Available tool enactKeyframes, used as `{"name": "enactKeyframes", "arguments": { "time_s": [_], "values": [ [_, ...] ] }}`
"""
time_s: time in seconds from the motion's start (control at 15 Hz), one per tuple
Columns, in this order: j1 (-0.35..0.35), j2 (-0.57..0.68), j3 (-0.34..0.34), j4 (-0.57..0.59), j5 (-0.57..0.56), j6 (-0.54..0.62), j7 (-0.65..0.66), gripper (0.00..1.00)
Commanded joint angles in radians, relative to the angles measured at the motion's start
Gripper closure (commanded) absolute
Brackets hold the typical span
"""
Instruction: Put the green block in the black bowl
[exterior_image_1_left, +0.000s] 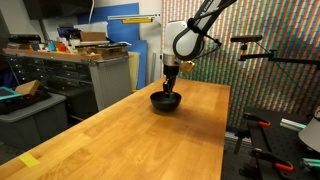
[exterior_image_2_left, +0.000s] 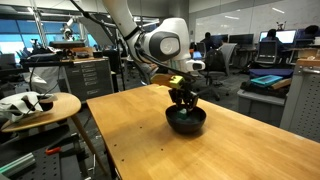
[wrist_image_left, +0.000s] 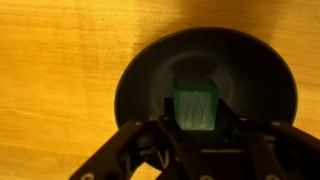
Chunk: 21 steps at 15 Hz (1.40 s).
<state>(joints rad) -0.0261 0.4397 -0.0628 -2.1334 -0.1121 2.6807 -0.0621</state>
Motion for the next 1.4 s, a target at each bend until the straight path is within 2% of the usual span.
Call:
{"name": "enactKeyframes", "arguments": {
  "time_s": [0.0, 0.07, 0.13, 0.4, 0.87, 1.33],
  "values": [
    [0.007, 0.063, 0.000, 0.074, -0.021, 0.031, -0.007, 0.82],
    [0.011, 0.072, -0.002, 0.085, -0.025, 0.037, -0.008, 0.32],
    [0.013, 0.077, -0.002, 0.093, -0.026, 0.037, -0.007, 0.32],
    [0.020, 0.059, 0.000, 0.099, -0.033, 0.025, -0.012, 0.02],
    [0.007, -0.074, 0.016, 0.044, -0.033, -0.050, -0.066, 0.00],
    [-0.025, -0.286, 0.029, 0.003, 0.003, -0.269, -0.194, 0.00]
  ]
}}
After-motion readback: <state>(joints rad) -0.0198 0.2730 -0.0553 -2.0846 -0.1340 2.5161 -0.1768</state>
